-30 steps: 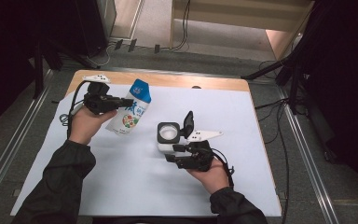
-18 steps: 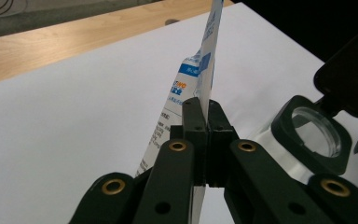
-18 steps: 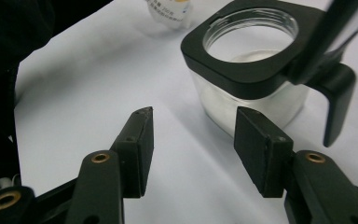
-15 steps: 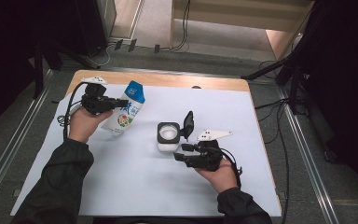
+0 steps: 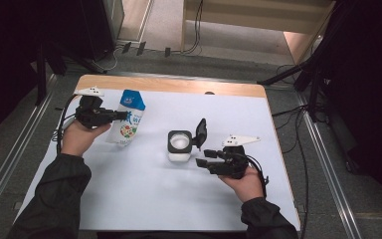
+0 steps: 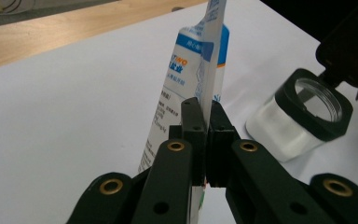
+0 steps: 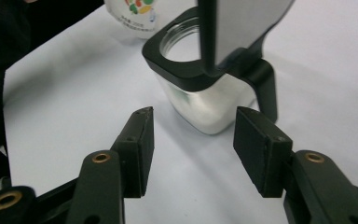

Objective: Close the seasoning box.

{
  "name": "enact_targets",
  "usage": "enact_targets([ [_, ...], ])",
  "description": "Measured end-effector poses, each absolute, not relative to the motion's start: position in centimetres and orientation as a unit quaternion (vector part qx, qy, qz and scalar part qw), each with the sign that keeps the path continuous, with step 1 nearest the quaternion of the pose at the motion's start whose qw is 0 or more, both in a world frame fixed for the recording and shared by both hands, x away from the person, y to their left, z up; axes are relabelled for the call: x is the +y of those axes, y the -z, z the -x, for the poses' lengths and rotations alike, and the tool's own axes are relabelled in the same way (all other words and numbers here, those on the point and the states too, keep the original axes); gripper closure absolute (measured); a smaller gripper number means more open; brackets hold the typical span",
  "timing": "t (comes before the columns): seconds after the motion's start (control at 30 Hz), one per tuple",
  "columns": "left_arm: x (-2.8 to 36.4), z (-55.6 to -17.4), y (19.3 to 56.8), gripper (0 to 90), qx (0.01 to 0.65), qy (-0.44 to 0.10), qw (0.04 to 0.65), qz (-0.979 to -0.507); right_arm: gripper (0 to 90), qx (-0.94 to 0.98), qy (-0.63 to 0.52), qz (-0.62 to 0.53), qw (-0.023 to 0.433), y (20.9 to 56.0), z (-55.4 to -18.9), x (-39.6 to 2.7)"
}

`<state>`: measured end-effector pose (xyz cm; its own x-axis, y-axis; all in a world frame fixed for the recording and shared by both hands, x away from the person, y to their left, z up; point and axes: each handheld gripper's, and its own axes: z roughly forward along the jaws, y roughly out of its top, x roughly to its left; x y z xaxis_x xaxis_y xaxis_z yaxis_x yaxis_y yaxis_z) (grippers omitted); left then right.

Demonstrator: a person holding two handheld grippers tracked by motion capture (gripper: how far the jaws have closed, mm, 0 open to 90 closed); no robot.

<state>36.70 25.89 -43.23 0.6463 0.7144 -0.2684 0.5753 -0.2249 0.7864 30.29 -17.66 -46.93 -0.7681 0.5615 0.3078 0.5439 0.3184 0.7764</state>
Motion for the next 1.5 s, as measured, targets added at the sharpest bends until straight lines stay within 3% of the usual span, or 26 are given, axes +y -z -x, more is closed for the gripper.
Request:
enact_targets([
  [0.47, 28.4, -33.8, 44.1, 88.0, 0.421, -0.074, 0.442, -0.788, 58.8, 0.802, -0.468, -0.370, 0.015, 46.6, -31.7, -18.8],
  [0.83, 28.6, -32.8, 45.1, 78.0, 0.417, -0.070, 0.442, -0.791, 83.9, 0.790, -0.477, -0.385, 0.031, 46.3, -33.9, -18.8],
  [0.93, 28.5, -32.9, 45.1, 71.6, 0.419, -0.070, 0.443, -0.790, 90.0, 0.780, -0.490, -0.387, 0.037, 46.0, -34.7, -18.7],
  [1.2, 28.5, -32.8, 45.2, 46.9, 0.419, -0.082, 0.448, -0.785, 90.0, 0.767, -0.513, -0.384, 0.038, 45.4, -35.5, -17.5],
  [1.5, 28.5, -32.6, 45.2, 34.8, 0.416, -0.084, 0.449, -0.786, 90.0, 0.764, -0.514, -0.389, 0.036, 45.6, -36.2, -16.8],
])
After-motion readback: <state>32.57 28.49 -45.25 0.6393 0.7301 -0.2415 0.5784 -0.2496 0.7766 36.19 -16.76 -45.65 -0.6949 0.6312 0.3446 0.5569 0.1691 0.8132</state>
